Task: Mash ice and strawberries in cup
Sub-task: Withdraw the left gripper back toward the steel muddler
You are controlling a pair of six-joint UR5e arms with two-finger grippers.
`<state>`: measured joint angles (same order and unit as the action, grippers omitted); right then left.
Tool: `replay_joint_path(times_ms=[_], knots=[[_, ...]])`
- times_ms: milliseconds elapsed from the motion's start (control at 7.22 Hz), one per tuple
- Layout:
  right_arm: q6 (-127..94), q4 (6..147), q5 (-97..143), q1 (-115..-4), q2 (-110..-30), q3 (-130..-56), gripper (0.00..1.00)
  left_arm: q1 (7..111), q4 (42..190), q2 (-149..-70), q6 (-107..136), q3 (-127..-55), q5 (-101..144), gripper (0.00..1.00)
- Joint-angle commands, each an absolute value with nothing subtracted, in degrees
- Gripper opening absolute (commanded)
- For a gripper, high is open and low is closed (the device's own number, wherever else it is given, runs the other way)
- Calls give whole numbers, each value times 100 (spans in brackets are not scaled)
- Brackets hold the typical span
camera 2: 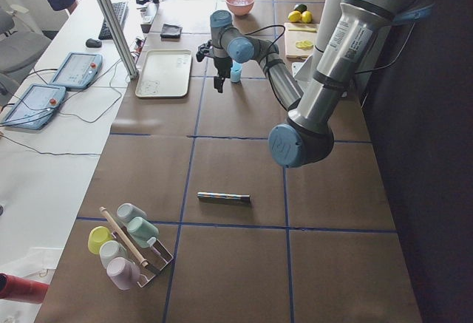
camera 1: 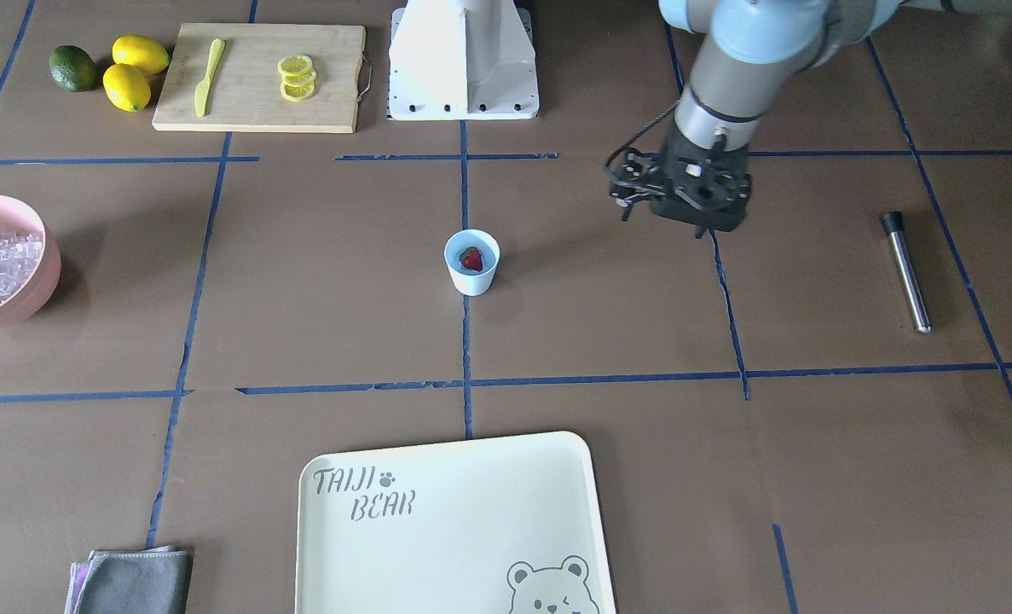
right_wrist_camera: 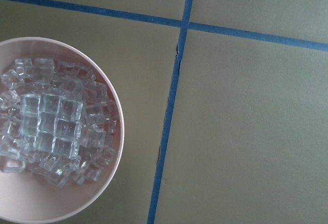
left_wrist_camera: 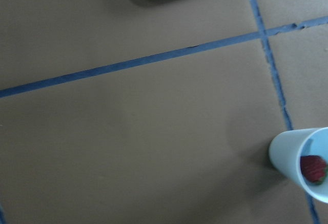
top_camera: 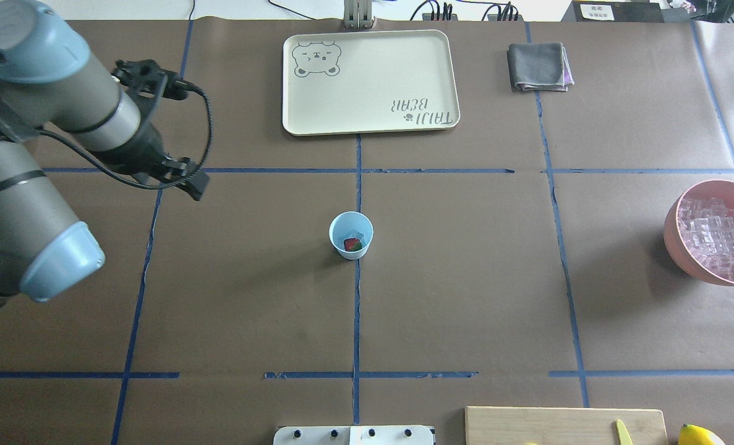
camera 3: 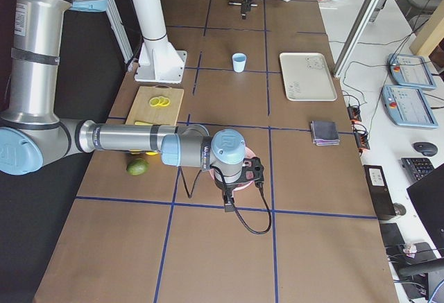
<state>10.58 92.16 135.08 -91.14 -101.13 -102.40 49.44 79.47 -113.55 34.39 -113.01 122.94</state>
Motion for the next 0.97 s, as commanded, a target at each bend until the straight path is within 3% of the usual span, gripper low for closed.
replay_joint_path(times_ms=[0, 277, 831], knots=[[1064, 9211, 13491, -9114, -10116, -10239, 100, 6068, 8119, -9870, 2053, -11513, 12533, 100], [1063, 9211, 13500, -9114, -10116, -10239, 100, 7447, 8218, -9319, 691, -11200, 12690, 100], [1037, 9211, 13500, -9114, -10116, -10248, 100, 8385, 8499, -8307, 114, -11074, 13394, 100]])
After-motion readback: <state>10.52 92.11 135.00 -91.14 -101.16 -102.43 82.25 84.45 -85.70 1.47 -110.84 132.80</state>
